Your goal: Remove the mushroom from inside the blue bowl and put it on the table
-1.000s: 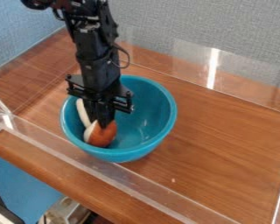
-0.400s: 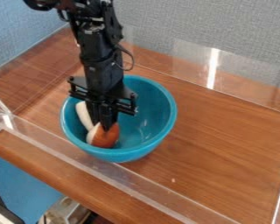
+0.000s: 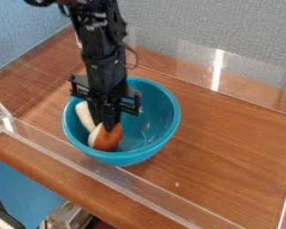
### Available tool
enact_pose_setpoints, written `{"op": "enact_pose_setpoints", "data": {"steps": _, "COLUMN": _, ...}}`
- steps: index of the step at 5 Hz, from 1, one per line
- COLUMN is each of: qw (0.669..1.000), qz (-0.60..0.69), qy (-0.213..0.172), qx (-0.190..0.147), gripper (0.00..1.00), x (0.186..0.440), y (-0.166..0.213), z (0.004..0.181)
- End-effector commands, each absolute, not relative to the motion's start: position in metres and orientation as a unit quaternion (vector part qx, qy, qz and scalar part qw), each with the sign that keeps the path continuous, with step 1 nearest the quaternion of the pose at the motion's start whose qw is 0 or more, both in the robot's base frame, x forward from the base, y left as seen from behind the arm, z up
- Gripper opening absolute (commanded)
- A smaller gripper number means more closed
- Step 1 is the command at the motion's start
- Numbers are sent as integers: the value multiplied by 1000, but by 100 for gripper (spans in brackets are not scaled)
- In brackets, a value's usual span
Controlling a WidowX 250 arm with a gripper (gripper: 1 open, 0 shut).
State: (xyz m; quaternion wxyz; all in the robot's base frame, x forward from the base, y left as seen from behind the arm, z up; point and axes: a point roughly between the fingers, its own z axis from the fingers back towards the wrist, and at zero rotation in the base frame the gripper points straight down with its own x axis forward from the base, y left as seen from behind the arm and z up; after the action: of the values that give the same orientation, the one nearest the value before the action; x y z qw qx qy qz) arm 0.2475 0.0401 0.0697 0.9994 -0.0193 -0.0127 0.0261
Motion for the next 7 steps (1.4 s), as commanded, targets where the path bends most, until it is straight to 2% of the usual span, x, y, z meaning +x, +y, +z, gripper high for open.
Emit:
{"op": "enact_pose_setpoints", "data": {"steps": 1, "qw": 999, "qz": 19, "qy": -47, "qx": -12, "gripper": 0, "x": 252, "y": 35, "z": 94}}
{"op": "enact_pose_setpoints", "data": {"steps": 4, "qw": 998, "qz": 15, "qy": -61, "qx": -7, "gripper": 0, "x": 250, "y": 23, "z": 119}}
{"op": "enact_pose_setpoints", "data": {"steps": 5, "qw": 997, "qz": -1, "qy": -71, "qx": -10, "gripper": 0, "x": 253, "y": 4, "z": 133}}
{"op": "enact_pose_setpoints", "data": {"steps": 6, "qw": 997, "qz": -39, "qy": -71, "qx": -15, "gripper": 0, "x": 256, "y": -34, "z": 132}}
{"op": "enact_pose_setpoints", "data": {"steps": 7, "qw": 995, "qz": -77, "qy": -62, "qx": -15, "gripper": 0, "x": 258, "y": -72, "z": 117}}
